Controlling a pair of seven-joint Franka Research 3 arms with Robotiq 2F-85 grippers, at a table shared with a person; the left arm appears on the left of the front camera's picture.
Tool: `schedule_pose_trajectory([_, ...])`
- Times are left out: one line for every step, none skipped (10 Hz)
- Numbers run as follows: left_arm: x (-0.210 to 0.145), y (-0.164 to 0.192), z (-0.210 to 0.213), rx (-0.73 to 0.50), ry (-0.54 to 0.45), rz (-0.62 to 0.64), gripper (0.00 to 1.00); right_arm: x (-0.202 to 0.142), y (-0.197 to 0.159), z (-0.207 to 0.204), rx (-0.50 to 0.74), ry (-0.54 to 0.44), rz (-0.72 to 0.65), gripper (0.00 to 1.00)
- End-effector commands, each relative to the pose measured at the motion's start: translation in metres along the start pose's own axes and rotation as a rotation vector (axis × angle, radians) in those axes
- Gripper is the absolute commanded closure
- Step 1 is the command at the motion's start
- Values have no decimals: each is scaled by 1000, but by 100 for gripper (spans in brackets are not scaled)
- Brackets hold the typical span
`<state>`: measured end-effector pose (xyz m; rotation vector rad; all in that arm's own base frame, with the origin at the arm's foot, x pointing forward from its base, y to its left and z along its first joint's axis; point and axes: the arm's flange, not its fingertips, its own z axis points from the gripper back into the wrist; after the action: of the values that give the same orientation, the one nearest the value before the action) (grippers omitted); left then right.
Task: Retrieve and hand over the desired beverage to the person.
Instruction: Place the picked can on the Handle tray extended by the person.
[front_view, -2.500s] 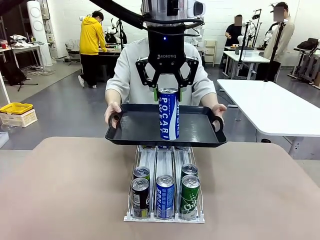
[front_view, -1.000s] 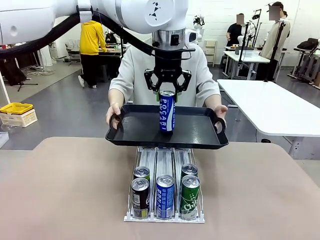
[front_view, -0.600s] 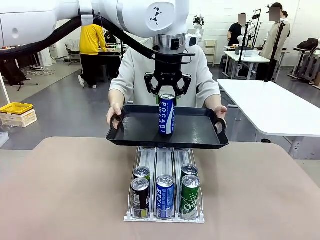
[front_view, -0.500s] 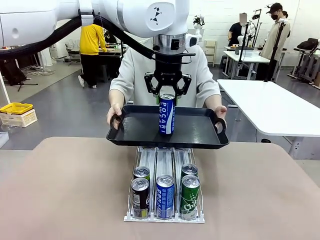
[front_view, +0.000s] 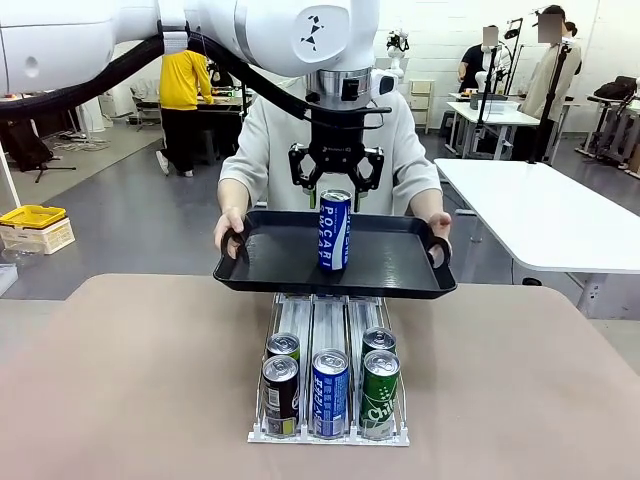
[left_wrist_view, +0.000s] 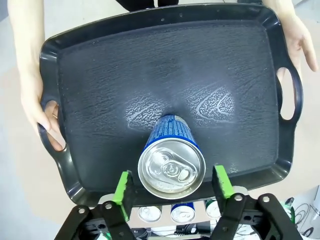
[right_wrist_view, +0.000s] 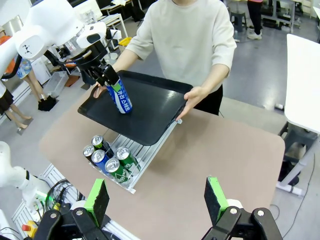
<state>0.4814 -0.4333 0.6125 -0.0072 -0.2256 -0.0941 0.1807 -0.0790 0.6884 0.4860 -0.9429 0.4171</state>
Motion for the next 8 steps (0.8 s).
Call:
schedule_pose_trajectory([2,1,2,-18,19,-20,0,-1,0,-2,15,2,3,0])
schedule_pose_trajectory([3,1,3,-17,21,-24,0,-1,0,-2,15,2,3,0])
schedule_pose_trajectory([3,2,4,-16,23,-26,0,-1,0,-2,15,2,3,0])
schedule_pose_trajectory([2,2,4,-15,23,-27,0,-1,0,-2,15,2,3,0])
schedule_pose_trajectory([1,2,4,-14,25,-28,0,-1,0,-2,15,2,3,0])
schedule_pose_trajectory([2,2,5,-12,29,-28,0,-1,0,-2,15,2,3,0])
schedule_pose_trajectory([-1,3,9,-20,22,-31,0,-1,0,-2,15,2,3,0])
schedule_pose_trajectory([-13,7,21,-26,26,-34,0,-1,0,-2,15,2,3,0])
